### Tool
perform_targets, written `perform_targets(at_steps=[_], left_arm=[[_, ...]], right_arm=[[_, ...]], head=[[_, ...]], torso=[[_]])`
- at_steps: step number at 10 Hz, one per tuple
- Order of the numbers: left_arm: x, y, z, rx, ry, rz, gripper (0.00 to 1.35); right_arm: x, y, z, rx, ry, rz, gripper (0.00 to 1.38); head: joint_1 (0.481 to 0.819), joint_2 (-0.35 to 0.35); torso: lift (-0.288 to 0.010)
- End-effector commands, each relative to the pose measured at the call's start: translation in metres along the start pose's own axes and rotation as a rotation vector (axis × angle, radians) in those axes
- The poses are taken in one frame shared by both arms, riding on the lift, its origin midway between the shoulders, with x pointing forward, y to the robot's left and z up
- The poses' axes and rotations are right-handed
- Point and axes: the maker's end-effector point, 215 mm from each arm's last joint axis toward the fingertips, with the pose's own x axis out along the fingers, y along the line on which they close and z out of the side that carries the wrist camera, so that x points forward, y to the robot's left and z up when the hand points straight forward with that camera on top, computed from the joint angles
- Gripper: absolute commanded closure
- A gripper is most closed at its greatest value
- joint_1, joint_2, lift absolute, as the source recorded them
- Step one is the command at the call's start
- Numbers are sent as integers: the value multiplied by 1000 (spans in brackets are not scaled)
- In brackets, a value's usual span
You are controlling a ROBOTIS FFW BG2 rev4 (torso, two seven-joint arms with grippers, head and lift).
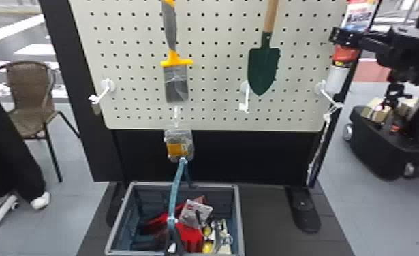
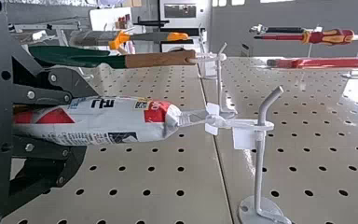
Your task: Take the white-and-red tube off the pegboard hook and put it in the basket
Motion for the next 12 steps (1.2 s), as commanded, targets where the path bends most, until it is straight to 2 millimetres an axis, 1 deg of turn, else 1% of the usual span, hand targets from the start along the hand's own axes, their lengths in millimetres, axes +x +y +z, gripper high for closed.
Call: perform_targets(at_steps=[1, 7, 9, 12], left_arm=[[0, 0, 0, 0, 0, 0, 384], [-1, 1, -1, 1, 2, 1, 384], [0, 1, 0, 1, 0, 1, 384], [0, 1, -1, 2, 4, 1, 384]], right_arm=[[1, 3, 1, -1, -5, 7, 1072], [1, 4, 2, 2, -11, 8, 1072], [4, 9, 5, 0, -22, 14, 1072], [9, 19, 16, -28, -32, 27, 1072]], head=[[549, 0], [549, 0], [549, 0], [549, 0]], torso=[[-100], [-100], [-100], [-100]])
